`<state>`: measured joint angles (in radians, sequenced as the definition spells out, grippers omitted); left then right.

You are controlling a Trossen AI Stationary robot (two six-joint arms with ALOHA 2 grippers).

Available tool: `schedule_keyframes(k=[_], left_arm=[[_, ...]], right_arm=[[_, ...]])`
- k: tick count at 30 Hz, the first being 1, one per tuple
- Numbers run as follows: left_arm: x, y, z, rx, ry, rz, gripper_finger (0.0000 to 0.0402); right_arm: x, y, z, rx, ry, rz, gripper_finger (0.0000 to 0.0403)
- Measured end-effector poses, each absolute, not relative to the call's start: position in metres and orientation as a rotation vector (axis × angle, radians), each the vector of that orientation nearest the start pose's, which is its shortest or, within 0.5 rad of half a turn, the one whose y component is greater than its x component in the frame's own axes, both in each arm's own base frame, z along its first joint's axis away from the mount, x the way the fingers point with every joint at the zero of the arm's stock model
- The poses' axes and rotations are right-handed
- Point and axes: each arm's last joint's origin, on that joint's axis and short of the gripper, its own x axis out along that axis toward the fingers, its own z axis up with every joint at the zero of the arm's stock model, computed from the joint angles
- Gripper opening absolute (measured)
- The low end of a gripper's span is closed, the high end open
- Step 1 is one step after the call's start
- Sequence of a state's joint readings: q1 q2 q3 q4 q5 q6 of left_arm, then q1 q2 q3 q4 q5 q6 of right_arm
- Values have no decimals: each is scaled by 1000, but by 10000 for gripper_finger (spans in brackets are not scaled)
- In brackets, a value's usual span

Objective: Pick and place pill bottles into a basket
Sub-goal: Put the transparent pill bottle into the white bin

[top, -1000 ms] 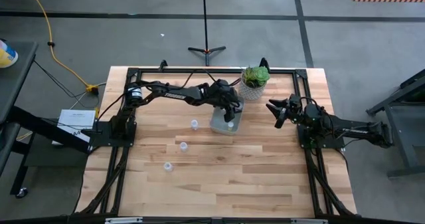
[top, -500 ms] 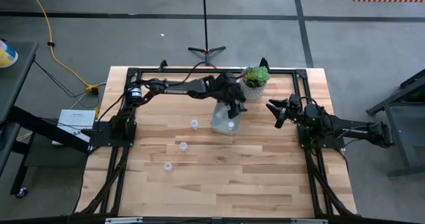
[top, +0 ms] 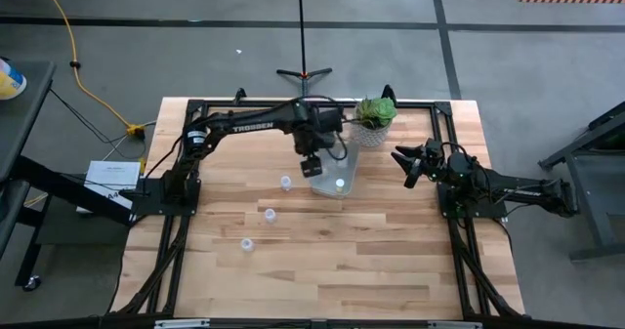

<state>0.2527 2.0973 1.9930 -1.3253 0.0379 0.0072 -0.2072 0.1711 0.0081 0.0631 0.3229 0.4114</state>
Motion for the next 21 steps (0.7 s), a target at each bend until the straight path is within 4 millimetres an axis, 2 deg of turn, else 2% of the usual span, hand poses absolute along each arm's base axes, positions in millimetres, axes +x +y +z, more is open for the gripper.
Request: schedule_keyframes(k=[4, 11, 16, 21], left_arm=[[389, 102, 245, -226, 1586, 288, 301], [372, 94, 206, -302, 1754, 287, 301], [370, 88, 203, -295, 1778, 286, 301], [379, 90, 210, -297, 1708, 300, 301]], right_arm=[[102, -31, 158, 396, -10, -543, 149], [102, -31, 158, 396, -10, -542, 149], [102, -31, 158, 396, -10, -543, 149], [102, -31, 158, 395, -10, -545, 149]])
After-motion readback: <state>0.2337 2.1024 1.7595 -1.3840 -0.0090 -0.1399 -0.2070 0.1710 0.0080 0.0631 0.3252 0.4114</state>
